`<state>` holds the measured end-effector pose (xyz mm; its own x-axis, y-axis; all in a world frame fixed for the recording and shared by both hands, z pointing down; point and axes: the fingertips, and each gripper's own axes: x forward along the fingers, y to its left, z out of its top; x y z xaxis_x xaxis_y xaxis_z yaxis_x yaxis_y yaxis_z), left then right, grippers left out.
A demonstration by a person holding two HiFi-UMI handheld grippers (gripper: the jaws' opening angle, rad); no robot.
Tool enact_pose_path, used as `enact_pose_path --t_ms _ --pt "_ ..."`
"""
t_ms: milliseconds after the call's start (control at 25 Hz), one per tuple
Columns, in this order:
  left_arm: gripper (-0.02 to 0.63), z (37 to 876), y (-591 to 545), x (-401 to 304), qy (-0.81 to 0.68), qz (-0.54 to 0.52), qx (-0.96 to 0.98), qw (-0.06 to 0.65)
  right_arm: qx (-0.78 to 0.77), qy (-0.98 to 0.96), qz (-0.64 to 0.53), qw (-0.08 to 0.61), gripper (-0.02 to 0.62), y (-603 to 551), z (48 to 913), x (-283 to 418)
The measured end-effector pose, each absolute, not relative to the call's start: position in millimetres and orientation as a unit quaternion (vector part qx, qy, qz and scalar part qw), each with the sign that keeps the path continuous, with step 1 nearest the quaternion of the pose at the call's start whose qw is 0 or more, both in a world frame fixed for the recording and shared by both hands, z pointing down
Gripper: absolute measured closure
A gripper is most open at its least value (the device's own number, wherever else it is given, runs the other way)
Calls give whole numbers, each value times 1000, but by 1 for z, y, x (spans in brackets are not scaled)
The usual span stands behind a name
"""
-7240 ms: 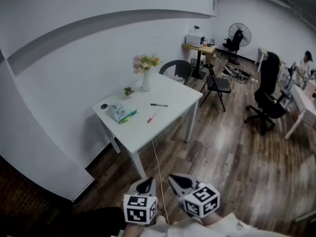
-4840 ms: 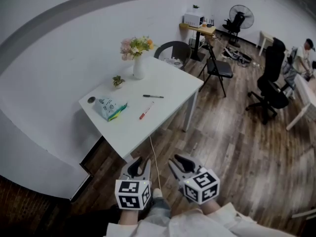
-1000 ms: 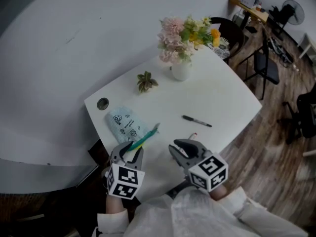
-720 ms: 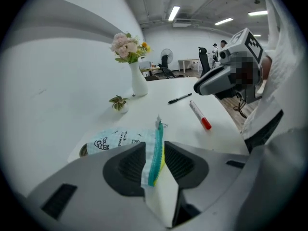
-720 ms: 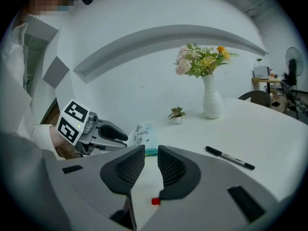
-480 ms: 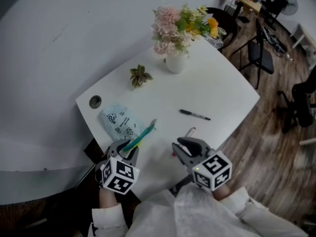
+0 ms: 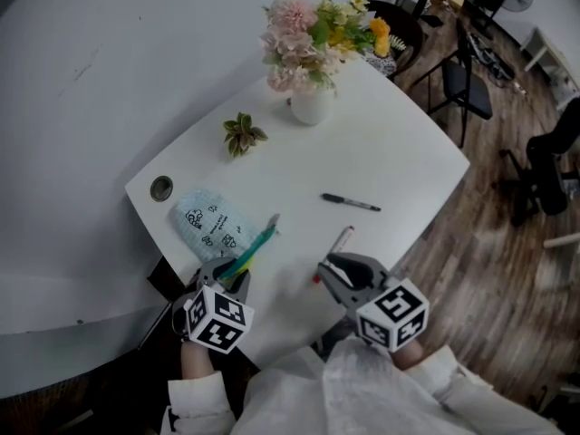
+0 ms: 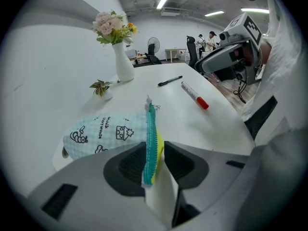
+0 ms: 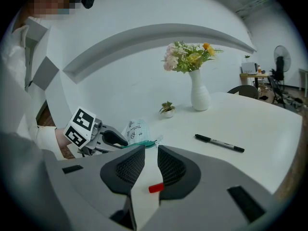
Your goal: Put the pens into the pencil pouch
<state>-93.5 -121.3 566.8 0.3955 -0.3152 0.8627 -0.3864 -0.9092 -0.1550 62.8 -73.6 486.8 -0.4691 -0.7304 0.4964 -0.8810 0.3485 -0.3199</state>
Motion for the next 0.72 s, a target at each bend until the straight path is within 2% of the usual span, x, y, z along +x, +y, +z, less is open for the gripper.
enact_pose_path --t_ms 360,720 --pt "571 566 -126 -95 -212 498 841 16 507 -799 290 143 517 -66 494 56" --pt "575 560 -110 -82 -212 454 862 75 494 -807 290 142 517 -62 495 50"
